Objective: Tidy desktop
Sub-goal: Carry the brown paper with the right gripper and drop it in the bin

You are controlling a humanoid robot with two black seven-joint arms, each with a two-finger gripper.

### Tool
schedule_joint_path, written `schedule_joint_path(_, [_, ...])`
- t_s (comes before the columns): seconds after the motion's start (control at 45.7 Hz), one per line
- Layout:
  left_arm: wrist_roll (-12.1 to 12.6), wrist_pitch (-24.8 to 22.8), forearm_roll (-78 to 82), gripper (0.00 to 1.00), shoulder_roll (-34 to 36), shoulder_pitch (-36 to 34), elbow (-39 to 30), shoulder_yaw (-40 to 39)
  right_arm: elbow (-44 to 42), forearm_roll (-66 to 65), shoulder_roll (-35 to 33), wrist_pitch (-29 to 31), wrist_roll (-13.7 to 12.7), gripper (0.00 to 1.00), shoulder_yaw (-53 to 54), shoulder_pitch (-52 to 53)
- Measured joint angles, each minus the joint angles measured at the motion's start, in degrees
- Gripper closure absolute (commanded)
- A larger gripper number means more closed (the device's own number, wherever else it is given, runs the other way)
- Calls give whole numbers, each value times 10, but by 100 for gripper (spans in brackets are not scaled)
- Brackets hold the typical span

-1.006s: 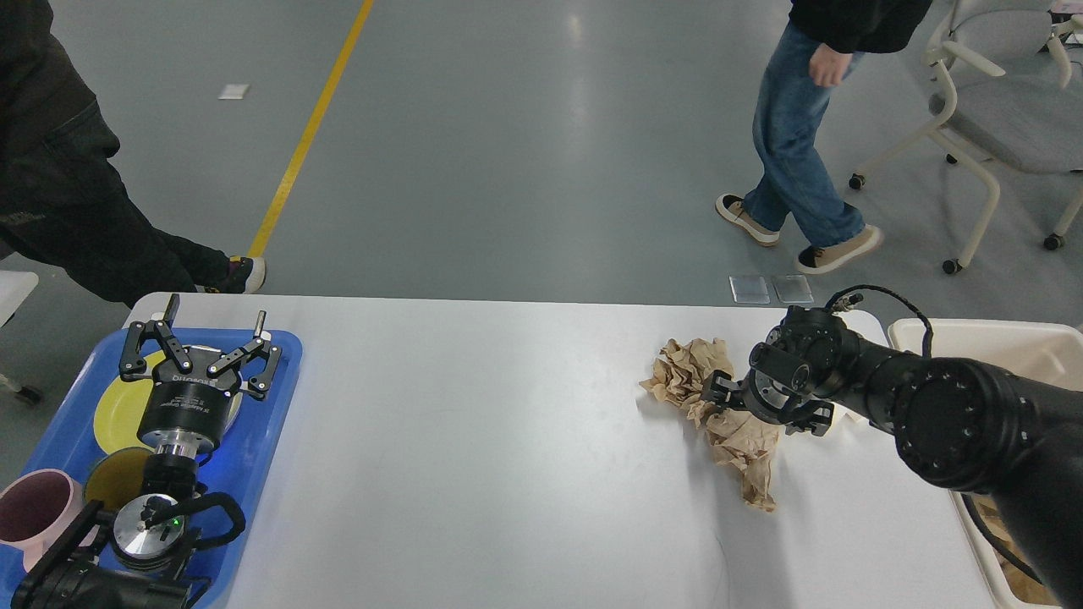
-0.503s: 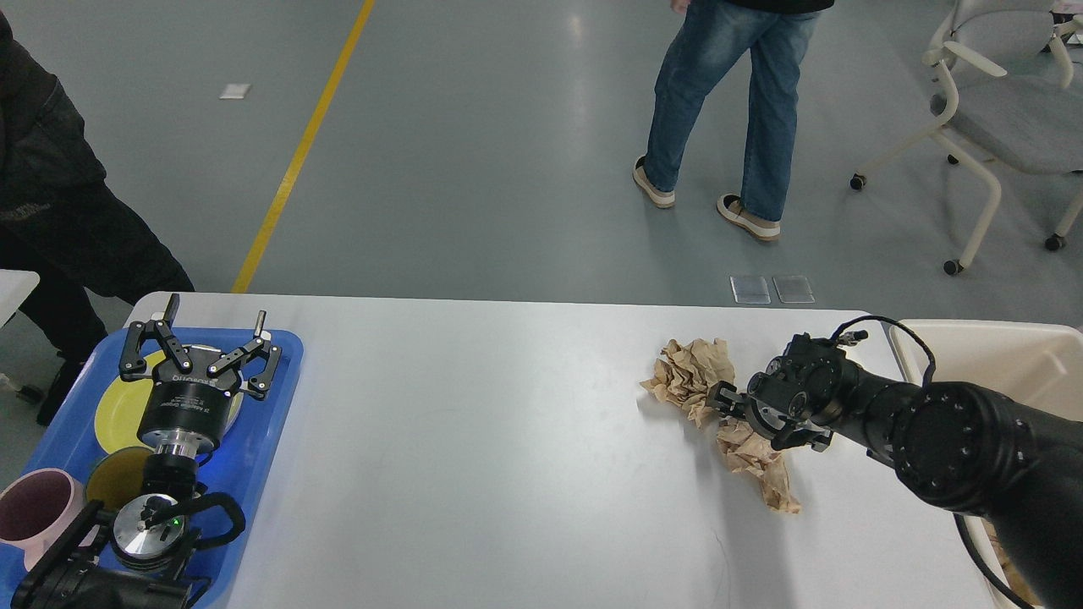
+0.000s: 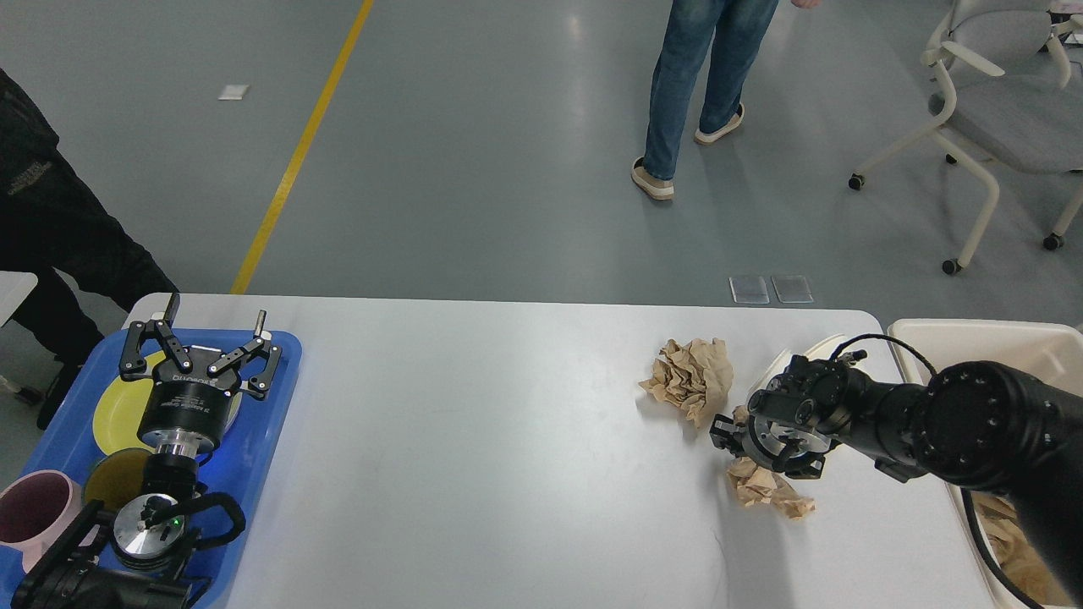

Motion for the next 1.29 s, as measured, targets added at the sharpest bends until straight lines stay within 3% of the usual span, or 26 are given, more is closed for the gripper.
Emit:
schedule_joint_path(0.328, [0,0,0,4,0,0,0,0,196,0,-85,23,-6,100,-23,154])
schedule_joint_path(0.656, [0,0,0,4,0,0,0,0,441,49,-116,129,0,100,-159,463])
schedule_joint_path(0.744, [0,0,0,4,0,0,0,0,467,79,-116,181,16,100,-194,533])
schedule_joint_path(0.962, [0,0,0,4,1,0,0,0,538,97,-115,308,102,100,-304,706])
schedule_joint_path(1.115, [0,0,0,4,1,0,0,0,549,95,-120,329,105,100,-326,734])
schedule_joint_path(1.29, [0,0,0,4,0,0,0,0,546,94,-144,307,105,100,-361,735])
